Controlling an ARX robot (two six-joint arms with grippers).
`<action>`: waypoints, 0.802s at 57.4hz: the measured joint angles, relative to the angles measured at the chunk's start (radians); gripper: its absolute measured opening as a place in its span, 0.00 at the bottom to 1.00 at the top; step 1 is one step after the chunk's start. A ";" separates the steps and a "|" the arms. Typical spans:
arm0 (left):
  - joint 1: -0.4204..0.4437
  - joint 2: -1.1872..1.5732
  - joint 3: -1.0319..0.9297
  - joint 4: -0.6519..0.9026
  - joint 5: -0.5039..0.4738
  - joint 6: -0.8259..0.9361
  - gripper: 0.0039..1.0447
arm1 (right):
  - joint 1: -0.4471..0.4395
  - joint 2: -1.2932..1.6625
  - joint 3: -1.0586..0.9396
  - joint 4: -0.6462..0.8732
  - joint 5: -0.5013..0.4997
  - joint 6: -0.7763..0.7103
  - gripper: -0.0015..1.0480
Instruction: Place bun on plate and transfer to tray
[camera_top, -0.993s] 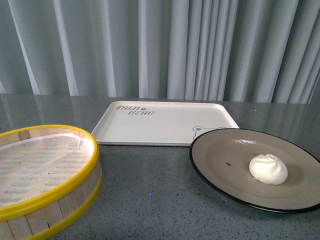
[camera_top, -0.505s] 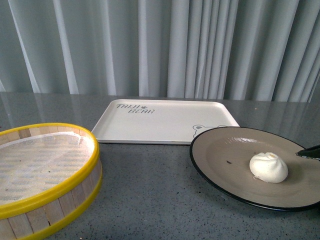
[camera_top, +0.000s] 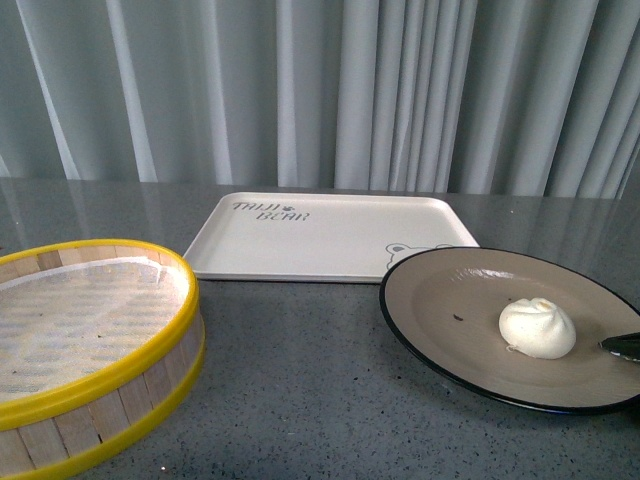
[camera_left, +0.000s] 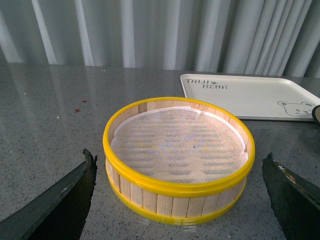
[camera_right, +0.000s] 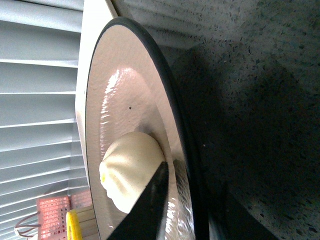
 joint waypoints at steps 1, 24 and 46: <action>0.000 0.000 0.000 0.000 0.000 0.000 0.94 | 0.000 0.000 0.000 0.000 -0.002 0.000 0.10; 0.000 0.000 0.000 0.000 0.000 0.000 0.94 | -0.010 0.006 -0.013 0.086 -0.045 0.003 0.03; 0.000 0.000 0.000 0.000 0.000 0.000 0.94 | -0.012 -0.070 0.022 0.150 -0.118 0.035 0.03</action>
